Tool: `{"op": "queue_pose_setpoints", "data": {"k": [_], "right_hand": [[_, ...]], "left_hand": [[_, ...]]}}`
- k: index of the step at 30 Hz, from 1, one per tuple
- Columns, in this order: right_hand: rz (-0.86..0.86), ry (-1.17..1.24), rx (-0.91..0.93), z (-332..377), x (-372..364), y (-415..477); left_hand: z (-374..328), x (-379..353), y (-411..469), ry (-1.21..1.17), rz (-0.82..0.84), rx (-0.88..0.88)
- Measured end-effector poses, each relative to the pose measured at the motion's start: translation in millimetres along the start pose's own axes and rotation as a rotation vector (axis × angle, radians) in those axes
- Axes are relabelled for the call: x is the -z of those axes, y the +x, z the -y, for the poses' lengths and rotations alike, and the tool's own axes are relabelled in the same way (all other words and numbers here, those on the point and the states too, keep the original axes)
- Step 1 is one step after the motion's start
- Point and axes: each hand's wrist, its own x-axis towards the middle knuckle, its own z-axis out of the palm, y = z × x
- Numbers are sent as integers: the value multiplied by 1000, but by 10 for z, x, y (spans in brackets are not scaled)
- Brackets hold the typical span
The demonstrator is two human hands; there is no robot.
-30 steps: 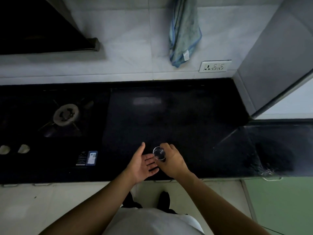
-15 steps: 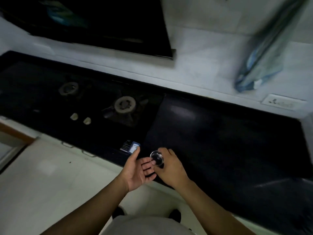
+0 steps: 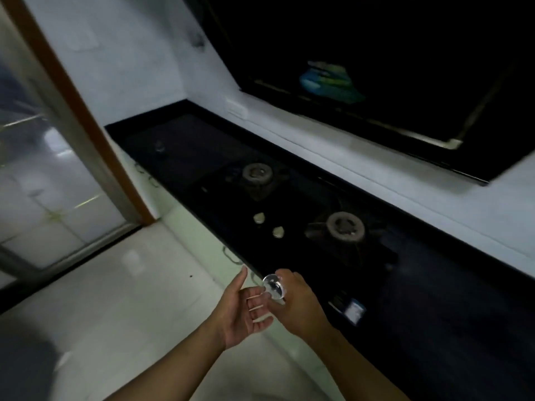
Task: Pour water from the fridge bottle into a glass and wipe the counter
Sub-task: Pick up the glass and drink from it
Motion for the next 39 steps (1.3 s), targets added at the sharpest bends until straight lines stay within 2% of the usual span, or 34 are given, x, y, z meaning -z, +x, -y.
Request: {"op": "queue_pose_setpoints", "data": {"k": [9, 17, 29, 35, 39], "right_hand": [[122, -62, 114, 1037, -914, 1155], [169, -97, 176, 1373, -1256, 2311], [335, -116, 301, 2053, -1976, 4413], [367, -126, 276, 2306, -2499, 5367], [324, -121, 186, 2477, -2821, 5979]], "left_hand": [[-1240, 1112, -178, -123, -83, -94], [-2223, 1506, 181, -189, -95, -148], [-3924, 2203, 795, -327, -224, -258], [-4794, 2831, 1248, -290, -186, -235], [-5459, 3259, 1667, -205, -150, -184]]}}
